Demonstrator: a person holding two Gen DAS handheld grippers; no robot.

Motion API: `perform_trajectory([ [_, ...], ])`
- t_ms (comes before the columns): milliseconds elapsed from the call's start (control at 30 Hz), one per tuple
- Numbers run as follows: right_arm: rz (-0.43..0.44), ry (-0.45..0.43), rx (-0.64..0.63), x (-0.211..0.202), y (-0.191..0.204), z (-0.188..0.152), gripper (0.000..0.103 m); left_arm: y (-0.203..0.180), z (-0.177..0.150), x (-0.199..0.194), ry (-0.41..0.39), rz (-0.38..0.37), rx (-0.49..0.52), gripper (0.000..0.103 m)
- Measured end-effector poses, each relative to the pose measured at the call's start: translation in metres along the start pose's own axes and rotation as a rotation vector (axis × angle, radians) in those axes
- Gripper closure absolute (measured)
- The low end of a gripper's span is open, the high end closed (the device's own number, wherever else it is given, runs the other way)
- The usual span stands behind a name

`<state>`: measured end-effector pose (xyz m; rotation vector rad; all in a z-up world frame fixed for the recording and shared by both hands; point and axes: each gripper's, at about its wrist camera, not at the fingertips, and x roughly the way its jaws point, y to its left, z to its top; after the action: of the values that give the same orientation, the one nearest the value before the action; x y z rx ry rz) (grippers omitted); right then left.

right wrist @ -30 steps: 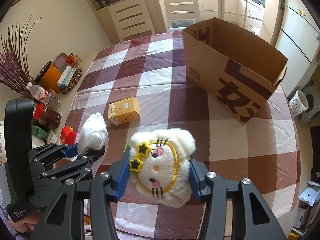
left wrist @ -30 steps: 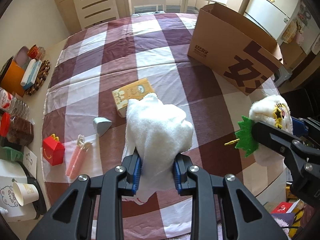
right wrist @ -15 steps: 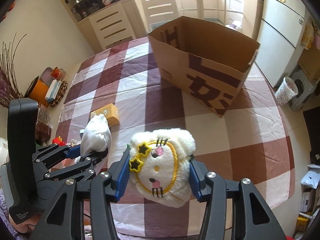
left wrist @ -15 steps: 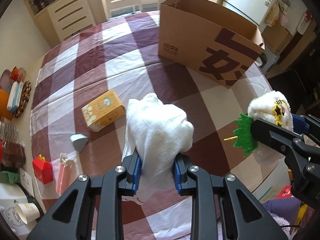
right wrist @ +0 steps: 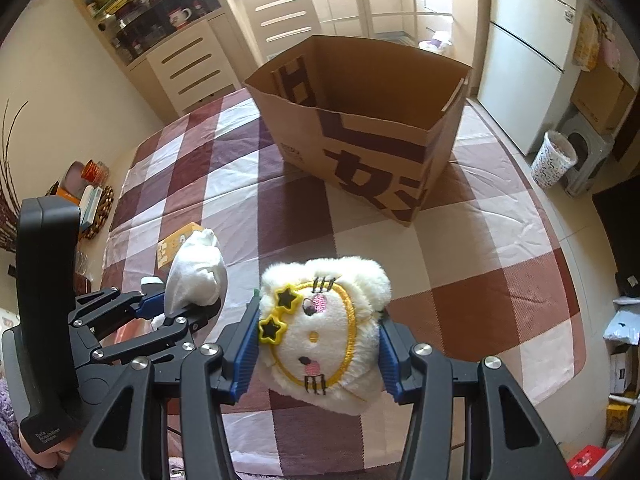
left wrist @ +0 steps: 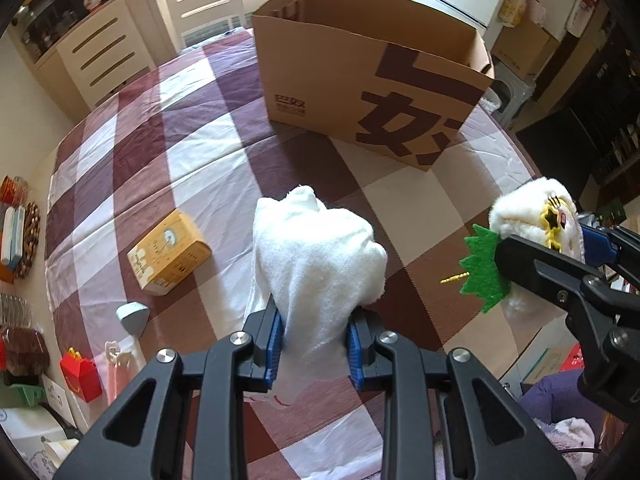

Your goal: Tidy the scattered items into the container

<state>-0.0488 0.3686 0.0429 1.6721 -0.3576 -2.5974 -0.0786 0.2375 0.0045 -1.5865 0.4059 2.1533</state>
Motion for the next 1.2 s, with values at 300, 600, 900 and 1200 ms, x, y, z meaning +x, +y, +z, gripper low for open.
perform_trajectory([
  [300, -0.017, -0.019, 0.05, -0.005, -0.014, 0.003, 0.051, -0.015, 0.011, 0.002, 0.001, -0.014, 0.053, 0.076],
  [600, -0.016, -0.038, 0.069, -0.008, -0.019, 0.013, 0.051, -0.018, 0.031, 0.001, -0.017, -0.015, 0.081, 0.076],
  [900, -0.017, -0.062, 0.064, -0.008, -0.022, 0.037, 0.051, -0.017, 0.055, 0.0, -0.035, -0.02, 0.087, 0.076],
  [1200, -0.011, -0.066, 0.037, -0.002, -0.019, 0.064, 0.051, -0.011, 0.082, 0.002, -0.046, -0.024, 0.079, 0.076],
])
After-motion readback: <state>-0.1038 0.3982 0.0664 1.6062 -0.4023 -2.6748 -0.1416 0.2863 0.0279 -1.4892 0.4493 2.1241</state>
